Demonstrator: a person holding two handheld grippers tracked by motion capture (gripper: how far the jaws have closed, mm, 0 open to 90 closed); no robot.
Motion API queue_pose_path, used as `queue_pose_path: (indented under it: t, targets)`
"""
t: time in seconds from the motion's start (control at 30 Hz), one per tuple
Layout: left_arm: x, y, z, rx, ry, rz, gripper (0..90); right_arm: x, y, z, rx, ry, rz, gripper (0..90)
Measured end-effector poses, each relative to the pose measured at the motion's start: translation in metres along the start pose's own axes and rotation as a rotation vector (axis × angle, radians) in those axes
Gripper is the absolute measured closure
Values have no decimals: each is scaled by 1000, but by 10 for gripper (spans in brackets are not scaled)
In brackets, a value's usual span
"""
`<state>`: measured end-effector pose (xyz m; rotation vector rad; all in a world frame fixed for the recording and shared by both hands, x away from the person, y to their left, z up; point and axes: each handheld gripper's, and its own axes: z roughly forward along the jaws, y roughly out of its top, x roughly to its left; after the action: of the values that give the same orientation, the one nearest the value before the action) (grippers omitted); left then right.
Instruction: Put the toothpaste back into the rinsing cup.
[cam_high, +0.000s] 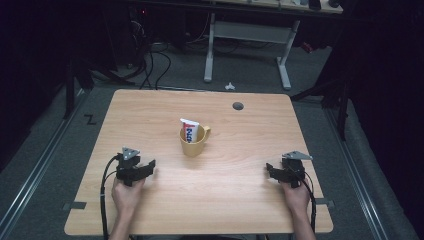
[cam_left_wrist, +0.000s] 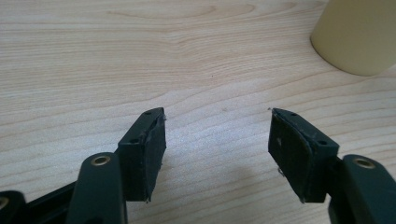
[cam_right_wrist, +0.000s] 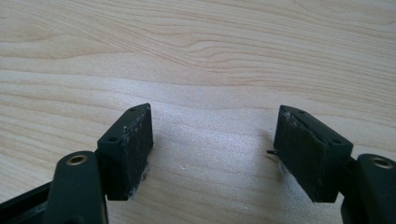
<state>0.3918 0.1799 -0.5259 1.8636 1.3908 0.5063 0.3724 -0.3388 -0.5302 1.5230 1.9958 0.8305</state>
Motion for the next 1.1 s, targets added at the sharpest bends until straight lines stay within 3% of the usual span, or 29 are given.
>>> queue_pose_path:
  t: [0.47, 0.73, 1.1]
  targets:
    - [-5, -5, 9, 14, 36, 38, 362, 0, 0, 0, 0, 1, 0, 283]
    - [-11, -6, 11, 24, 59, 88, 324, 0, 0, 0, 0, 0, 0, 283]
    - [-13, -6, 11, 28, 63, 83, 280, 0, 0, 0, 0, 1, 0, 283]
